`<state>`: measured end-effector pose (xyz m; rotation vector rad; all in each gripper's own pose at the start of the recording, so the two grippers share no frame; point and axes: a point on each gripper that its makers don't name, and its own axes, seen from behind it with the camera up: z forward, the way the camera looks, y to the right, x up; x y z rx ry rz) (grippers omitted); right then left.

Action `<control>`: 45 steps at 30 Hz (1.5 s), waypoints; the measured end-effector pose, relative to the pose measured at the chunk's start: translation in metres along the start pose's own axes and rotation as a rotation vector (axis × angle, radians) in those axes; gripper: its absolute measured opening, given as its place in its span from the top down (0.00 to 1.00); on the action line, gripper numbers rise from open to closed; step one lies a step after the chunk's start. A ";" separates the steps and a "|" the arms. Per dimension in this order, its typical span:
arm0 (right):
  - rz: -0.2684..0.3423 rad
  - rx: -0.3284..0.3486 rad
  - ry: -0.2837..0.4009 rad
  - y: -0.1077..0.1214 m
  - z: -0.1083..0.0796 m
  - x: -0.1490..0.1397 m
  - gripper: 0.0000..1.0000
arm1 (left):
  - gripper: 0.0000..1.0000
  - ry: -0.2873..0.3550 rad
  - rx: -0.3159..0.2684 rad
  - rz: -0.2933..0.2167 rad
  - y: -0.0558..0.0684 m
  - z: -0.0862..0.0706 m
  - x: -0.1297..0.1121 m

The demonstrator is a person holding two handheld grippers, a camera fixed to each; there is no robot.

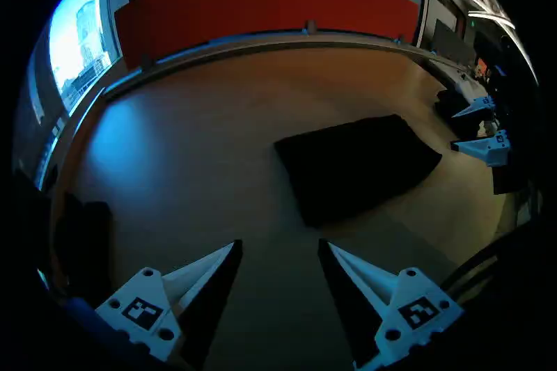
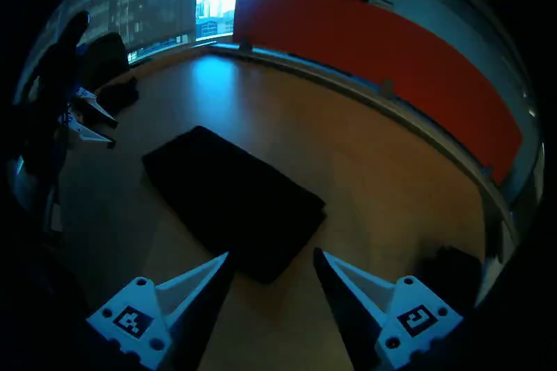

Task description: Fold towel

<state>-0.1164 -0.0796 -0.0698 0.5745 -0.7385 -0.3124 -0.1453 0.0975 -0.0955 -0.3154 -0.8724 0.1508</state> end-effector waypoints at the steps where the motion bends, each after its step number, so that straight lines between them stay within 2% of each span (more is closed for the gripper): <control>1: -0.002 0.003 0.000 -0.001 0.001 0.001 0.16 | 0.20 0.000 0.002 -0.003 0.000 -0.001 -0.002; 24: -0.085 0.076 -0.064 -0.010 0.017 -0.025 0.18 | 0.20 0.019 0.054 -0.093 -0.006 -0.037 -0.036; 37: -0.107 0.120 -0.108 -0.009 0.026 -0.038 0.35 | 0.20 0.022 0.089 -0.138 -0.012 -0.056 -0.055; 39: -0.108 0.125 -0.116 -0.009 0.027 -0.040 0.36 | 0.20 0.022 0.094 -0.144 -0.013 -0.059 -0.057; 43: -0.112 0.137 -0.128 -0.008 0.029 -0.045 0.47 | 0.20 0.021 0.106 -0.154 -0.015 -0.064 -0.061; 45: -0.114 0.143 -0.135 -0.008 0.030 -0.047 0.56 | 0.20 0.021 0.110 -0.160 -0.016 -0.066 -0.063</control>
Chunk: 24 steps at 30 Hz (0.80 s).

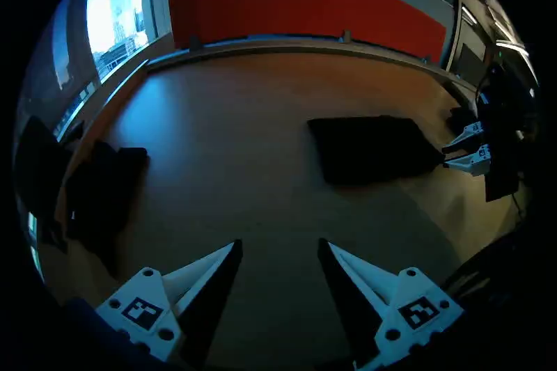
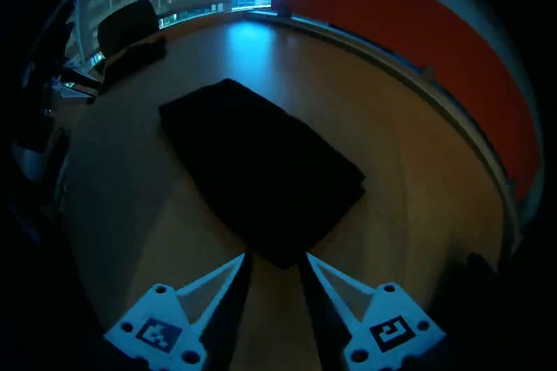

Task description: Fold towel

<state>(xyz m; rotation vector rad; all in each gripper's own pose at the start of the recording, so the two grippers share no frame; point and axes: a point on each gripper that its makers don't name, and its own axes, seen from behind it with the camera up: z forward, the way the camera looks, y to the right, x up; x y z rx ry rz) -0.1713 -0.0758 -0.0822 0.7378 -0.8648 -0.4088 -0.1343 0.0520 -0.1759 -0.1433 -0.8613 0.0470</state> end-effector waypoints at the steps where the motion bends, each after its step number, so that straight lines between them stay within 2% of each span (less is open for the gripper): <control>1: 0.000 0.001 -0.003 0.000 0.001 -0.001 0.60 | 0.20 -0.001 0.002 -0.003 0.000 -0.001 -0.001; 2: 0.000 0.003 -0.006 0.001 0.002 -0.002 0.65 | 0.20 -0.001 0.003 -0.007 -0.001 -0.002 -0.002; 16: -0.009 0.017 -0.025 0.003 0.003 -0.011 0.66 | 0.20 -0.012 0.021 -0.024 -0.009 -0.010 -0.011; 22: -0.021 0.020 -0.013 0.005 0.002 -0.008 0.91 | 0.20 -0.014 0.026 -0.025 -0.010 -0.012 -0.014; 24: -0.025 0.017 -0.003 0.006 0.002 -0.005 0.91 | 0.20 -0.015 0.028 -0.025 -0.011 -0.013 -0.015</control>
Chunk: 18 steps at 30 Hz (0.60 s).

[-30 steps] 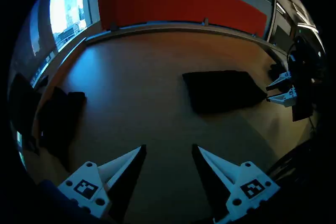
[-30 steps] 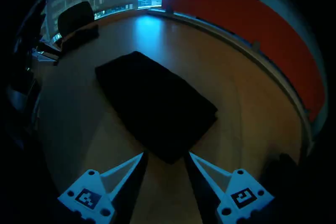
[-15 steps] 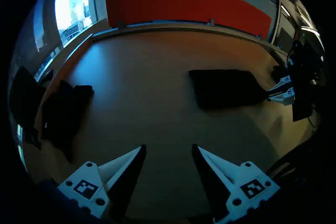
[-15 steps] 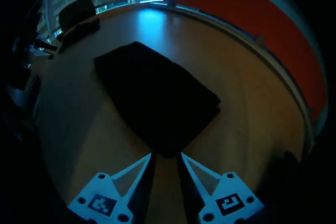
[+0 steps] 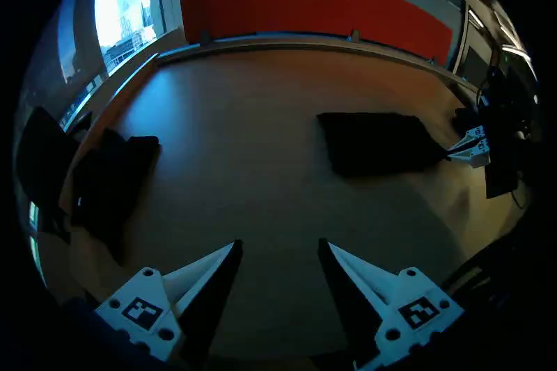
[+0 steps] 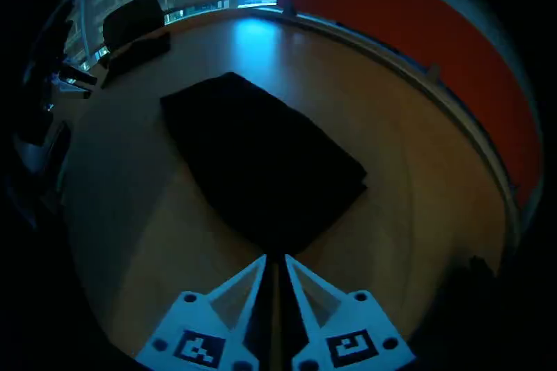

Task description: Fold towel

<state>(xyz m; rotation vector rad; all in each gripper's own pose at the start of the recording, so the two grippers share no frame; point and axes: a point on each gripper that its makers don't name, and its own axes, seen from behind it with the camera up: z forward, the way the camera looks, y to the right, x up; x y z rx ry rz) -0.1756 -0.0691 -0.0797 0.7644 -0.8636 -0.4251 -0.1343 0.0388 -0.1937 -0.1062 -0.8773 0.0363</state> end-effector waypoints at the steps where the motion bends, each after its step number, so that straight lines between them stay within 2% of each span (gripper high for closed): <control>1: -0.001 -0.002 0.003 0.000 -0.001 0.001 0.91 | 0.20 -0.001 0.000 -0.001 0.000 0.000 -0.001; 9: -0.012 -0.020 0.037 0.002 -0.010 0.017 0.92 | 0.20 0.003 -0.001 -0.020 0.000 -0.001 -0.001; 18: -0.038 -0.056 0.087 0.009 -0.027 0.044 0.92 | 0.20 0.009 0.003 -0.015 -0.002 -0.002 0.002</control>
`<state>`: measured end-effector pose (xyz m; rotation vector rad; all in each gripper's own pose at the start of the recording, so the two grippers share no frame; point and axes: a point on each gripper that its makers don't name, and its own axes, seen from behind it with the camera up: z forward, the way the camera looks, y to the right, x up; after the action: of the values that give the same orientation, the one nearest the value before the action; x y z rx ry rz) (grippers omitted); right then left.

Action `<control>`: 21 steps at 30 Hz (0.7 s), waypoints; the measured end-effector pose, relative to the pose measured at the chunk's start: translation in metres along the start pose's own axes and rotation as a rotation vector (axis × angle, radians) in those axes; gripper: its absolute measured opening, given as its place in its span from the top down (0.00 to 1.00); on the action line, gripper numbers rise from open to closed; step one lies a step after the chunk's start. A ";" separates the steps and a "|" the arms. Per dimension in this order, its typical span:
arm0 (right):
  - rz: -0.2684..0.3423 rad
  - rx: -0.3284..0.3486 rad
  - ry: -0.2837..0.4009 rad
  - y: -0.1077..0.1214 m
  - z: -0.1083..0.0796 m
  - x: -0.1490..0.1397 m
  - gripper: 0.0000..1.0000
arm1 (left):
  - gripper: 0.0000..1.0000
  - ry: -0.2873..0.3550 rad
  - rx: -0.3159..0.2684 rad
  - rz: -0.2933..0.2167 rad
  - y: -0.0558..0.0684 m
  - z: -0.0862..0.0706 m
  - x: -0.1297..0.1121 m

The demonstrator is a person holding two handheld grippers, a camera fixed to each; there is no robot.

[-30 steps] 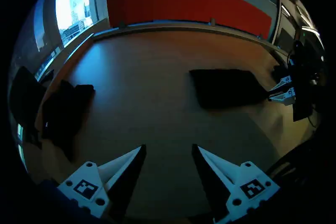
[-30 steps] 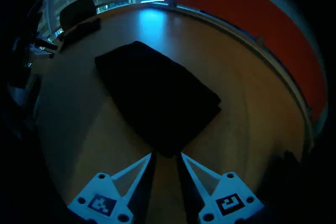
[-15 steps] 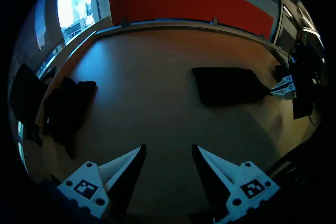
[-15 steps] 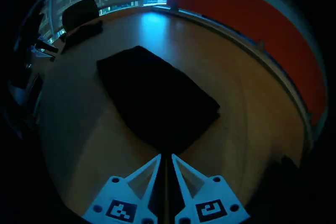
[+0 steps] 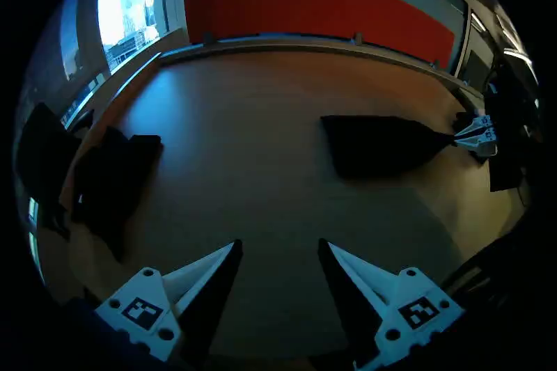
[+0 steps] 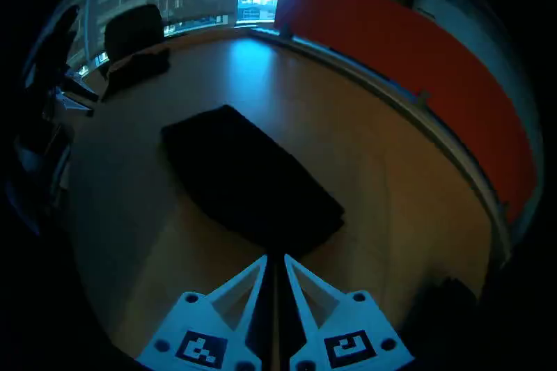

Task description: Fold towel

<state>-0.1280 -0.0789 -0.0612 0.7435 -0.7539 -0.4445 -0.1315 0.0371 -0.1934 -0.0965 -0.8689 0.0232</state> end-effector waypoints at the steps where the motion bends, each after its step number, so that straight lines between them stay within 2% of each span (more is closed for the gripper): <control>1: -0.003 -0.004 0.005 0.001 -0.002 0.003 0.92 | 0.20 0.000 0.000 -0.001 0.000 0.000 0.000; 14: -0.042 -0.036 0.052 0.009 -0.019 0.031 0.93 | 0.20 -0.001 -0.001 0.001 0.001 -0.003 -0.002; 21: -0.080 -0.044 0.095 0.012 -0.024 0.061 0.93 | 0.20 0.001 -0.006 -0.006 0.002 -0.005 -0.002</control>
<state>-0.0688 -0.0970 -0.0365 0.7505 -0.6255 -0.4929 -0.1293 0.0384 -0.1982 -0.0994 -0.8683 0.0152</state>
